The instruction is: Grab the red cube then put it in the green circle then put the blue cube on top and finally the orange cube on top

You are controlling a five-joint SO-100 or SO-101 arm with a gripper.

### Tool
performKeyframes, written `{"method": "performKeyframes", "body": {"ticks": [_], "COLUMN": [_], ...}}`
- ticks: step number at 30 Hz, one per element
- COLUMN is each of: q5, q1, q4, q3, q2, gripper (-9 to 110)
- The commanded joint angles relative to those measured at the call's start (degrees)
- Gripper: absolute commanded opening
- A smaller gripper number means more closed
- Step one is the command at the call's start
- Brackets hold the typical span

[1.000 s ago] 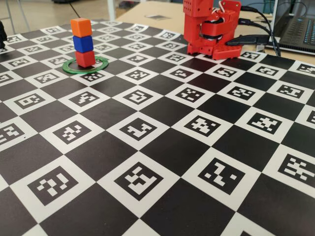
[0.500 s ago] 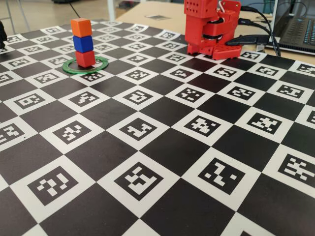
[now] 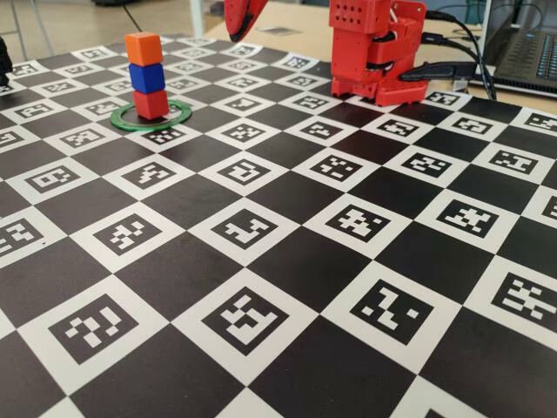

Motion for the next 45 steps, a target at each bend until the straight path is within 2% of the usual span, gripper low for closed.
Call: {"method": "performKeyframes", "body": {"ticks": [1,9,21,35,45], "q5": [-6.42,-15.64,-20.04,-21.36,-33.84], "q1": [-1.32,-3.78,-3.69,-2.99,-2.72], "q4": [0.0,5.54,8.7,8.96,13.45], "q3": [2.02,11.69,28.39,38.85,43.24], "q2": [5.54,13.89,30.85,39.73,48.16], "gripper": [-6,-5,-6,-6,-6]}}
